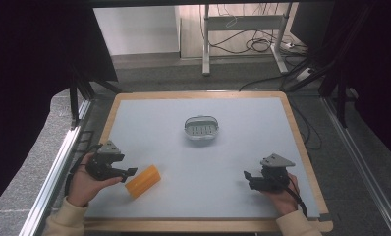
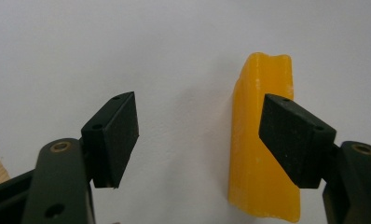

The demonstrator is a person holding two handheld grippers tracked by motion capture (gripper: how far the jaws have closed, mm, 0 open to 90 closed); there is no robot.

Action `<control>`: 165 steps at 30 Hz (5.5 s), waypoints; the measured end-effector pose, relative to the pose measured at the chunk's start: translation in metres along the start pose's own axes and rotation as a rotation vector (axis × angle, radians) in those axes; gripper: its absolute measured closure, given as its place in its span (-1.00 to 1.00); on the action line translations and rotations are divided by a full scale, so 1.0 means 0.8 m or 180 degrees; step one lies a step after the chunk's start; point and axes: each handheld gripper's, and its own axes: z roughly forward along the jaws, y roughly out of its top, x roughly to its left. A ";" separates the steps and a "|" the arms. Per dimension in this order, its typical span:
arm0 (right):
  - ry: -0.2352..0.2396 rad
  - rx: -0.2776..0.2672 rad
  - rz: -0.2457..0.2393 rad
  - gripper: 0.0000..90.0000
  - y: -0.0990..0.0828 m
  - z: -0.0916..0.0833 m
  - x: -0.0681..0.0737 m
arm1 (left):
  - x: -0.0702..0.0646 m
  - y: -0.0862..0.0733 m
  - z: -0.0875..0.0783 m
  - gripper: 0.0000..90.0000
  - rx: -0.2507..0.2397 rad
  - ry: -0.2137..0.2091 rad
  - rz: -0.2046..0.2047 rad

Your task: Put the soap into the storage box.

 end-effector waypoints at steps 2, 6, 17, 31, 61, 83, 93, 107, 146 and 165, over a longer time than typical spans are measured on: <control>0.0001 0.0001 0.0002 -0.70 0.000 0.000 0.000 | -0.003 0.001 0.001 -0.38 0.0016 -0.0001 0.0017; 0.0003 -0.0001 -0.0013 -0.70 0.000 -0.001 0.001 | -0.007 0.003 0.001 -0.38 0.0031 -0.0001 0.0052; -0.0002 0.0009 -0.0014 -0.70 0.001 -0.001 0.002 | -0.020 0.008 0.007 -0.40 0.0102 -0.0040 0.0155; -0.0021 0.0000 -0.0020 -0.69 0.001 -0.002 0.002 | -0.033 0.013 0.020 -0.42 0.0255 -0.0037 0.0234; -0.0051 0.0030 -0.0022 -0.69 -0.001 0.000 0.001 | -0.056 0.020 0.075 -0.16 0.0903 -0.0125 0.0340; -0.0109 -0.0055 -0.0062 -0.66 0.001 -0.003 0.002 | -0.059 0.027 0.077 0.37 0.0900 -0.0129 0.0345; -0.0124 -0.0070 -0.0075 -0.66 0.001 -0.005 0.003 | -0.056 0.037 0.056 0.37 0.0816 -0.0183 0.0399; -0.0133 -0.0061 -0.0078 -0.66 0.001 -0.005 0.003 | -0.053 0.039 0.056 0.37 0.0825 -0.0248 0.0446; -0.0072 -0.0070 -0.0082 -0.67 0.001 -0.006 0.004 | -0.035 0.072 0.070 0.37 0.0877 -0.0342 0.0473; -0.0064 -0.0051 -0.0062 -0.67 0.000 -0.005 0.002 | -0.032 0.095 0.073 0.37 0.0830 -0.0284 0.0469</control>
